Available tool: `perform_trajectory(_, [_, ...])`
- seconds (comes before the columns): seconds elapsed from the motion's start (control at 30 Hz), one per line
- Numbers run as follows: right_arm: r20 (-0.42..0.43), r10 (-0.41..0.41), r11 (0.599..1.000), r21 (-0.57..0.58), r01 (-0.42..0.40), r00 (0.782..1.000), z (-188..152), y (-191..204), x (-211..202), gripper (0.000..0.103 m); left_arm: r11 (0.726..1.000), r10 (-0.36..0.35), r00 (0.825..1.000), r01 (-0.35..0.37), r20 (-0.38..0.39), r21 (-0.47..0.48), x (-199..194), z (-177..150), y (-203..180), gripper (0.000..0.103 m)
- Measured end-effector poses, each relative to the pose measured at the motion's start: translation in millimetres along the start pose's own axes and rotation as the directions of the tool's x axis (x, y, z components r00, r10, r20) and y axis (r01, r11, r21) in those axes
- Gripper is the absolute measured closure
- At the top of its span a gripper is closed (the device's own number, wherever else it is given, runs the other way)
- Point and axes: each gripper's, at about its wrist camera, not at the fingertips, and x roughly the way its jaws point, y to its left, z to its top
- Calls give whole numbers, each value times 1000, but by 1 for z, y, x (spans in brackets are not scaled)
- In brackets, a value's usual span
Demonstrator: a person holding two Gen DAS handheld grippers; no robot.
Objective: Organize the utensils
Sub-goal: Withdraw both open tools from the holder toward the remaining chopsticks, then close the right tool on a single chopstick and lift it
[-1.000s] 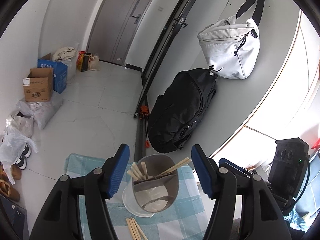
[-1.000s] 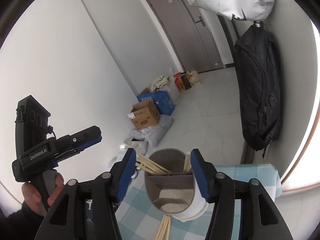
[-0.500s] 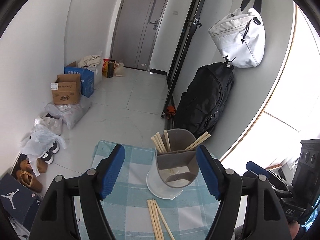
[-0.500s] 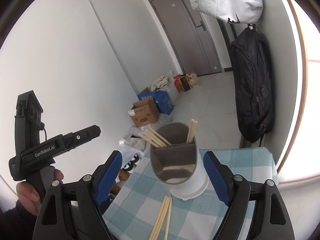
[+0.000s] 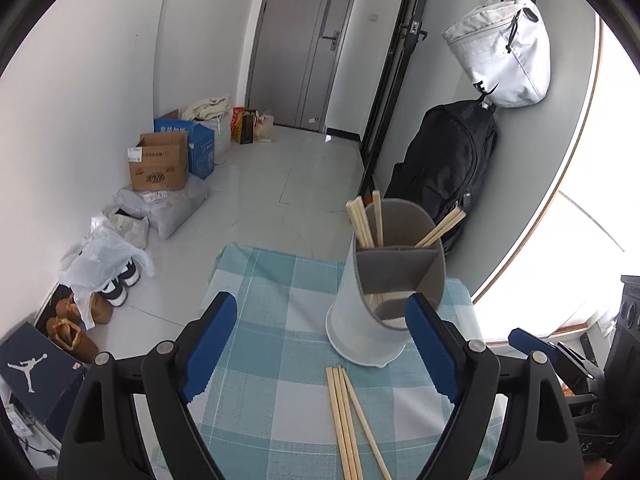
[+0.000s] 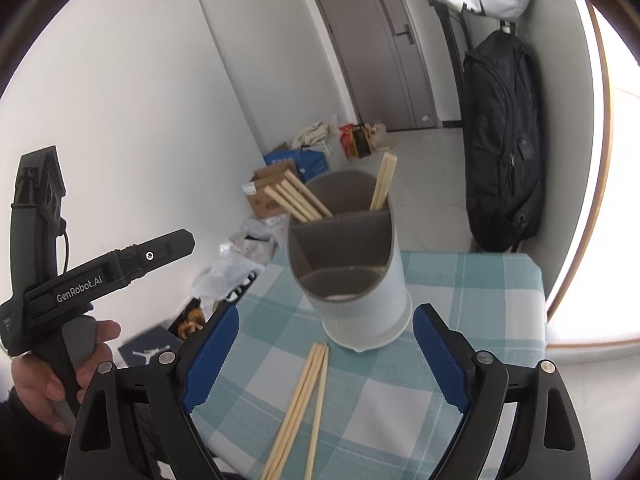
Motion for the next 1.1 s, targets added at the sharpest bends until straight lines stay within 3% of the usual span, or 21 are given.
perform_trajectory(0.27, [-181, -59, 998, -47, 51, 982, -21, 4, 48, 16, 999, 36, 999, -37, -23, -13, 17, -15, 21, 20])
perform_trajectory(0.33, [-237, -58, 997, -59, 45, 970, -27, 6, 62, 32, 998, 46, 998, -48, -47, -34, 22, -19, 32, 20])
perform_trajectory(0.43, [-318, -87, 994, -89, 62, 944, -36, 9, 85, 42, 996, 51, 996, -56, -76, -67, 26, -21, 44, 20])
perform_trajectory(0.5, [-364, -101, 991, -114, 63, 926, -41, 13, 100, 55, 995, 55, 995, -61, -79, -73, 26, -22, 47, 20])
perform_trajectory(0.63, [-431, -137, 983, -172, 68, 892, -48, 21, 126, 68, 993, 66, 994, -75, -92, -91, 26, -23, 55, 20])
perform_trajectory(0.87, [-488, -203, 965, -248, 88, 849, -55, 34, 155, 80, 992, 55, 992, -67, -111, -110, 26, -23, 62, 20])
perform_trajectory(0.97, [-477, -224, 956, -277, 96, 850, -55, 40, 156, 85, 992, 53, 992, -65, -113, -111, 26, -22, 64, 20])
perform_trajectory(1.03, [-487, -238, 951, -291, 100, 840, -56, 41, 157, 101, 991, 46, 992, -60, -121, -118, 26, -23, 65, 20])
perform_trajectory(1.1, [-490, -239, 951, -291, 101, 838, -59, 40, 152, 101, 991, 40, 991, -56, -125, -125, 28, -22, 68, 20])
